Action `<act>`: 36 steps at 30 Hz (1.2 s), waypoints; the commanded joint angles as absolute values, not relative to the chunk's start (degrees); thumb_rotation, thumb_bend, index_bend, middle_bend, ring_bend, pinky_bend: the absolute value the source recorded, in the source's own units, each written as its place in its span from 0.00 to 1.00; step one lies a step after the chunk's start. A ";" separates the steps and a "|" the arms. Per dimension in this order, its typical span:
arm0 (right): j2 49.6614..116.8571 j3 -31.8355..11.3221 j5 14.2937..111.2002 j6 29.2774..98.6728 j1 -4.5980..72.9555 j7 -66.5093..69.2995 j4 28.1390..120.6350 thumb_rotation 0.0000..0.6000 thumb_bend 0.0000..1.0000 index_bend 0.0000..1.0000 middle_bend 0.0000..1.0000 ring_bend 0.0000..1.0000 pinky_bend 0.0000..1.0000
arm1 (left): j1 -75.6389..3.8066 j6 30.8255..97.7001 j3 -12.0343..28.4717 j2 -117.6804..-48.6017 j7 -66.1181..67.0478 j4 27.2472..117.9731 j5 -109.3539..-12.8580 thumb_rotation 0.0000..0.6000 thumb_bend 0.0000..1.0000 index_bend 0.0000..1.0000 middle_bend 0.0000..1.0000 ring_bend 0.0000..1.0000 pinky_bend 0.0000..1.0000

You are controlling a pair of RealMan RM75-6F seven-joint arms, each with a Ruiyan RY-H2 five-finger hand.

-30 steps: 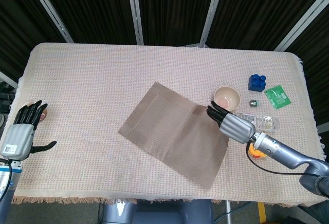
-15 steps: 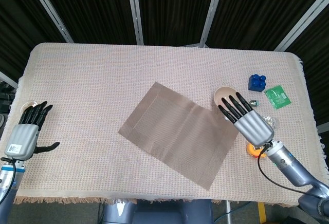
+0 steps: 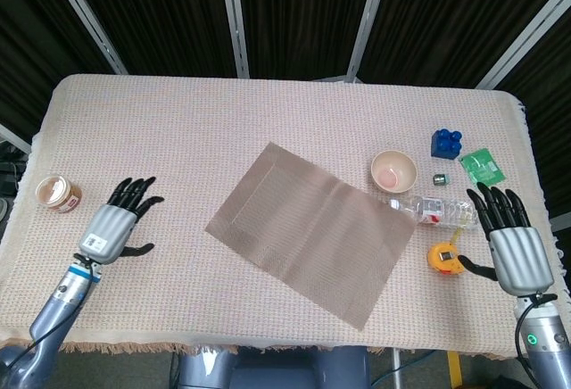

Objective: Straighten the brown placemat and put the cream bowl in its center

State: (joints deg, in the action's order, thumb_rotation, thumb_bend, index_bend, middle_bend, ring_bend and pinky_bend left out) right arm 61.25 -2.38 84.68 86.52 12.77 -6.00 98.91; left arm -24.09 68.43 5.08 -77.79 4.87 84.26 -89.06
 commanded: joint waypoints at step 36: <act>63.49 -2.94 86.49 88.07 9.01 -5.17 98.05 1.00 0.00 0.00 0.00 0.00 0.00 | -37.45 56.73 4.86 -102.86 3.95 53.41 -88.05 1.00 0.23 0.35 0.00 0.00 0.00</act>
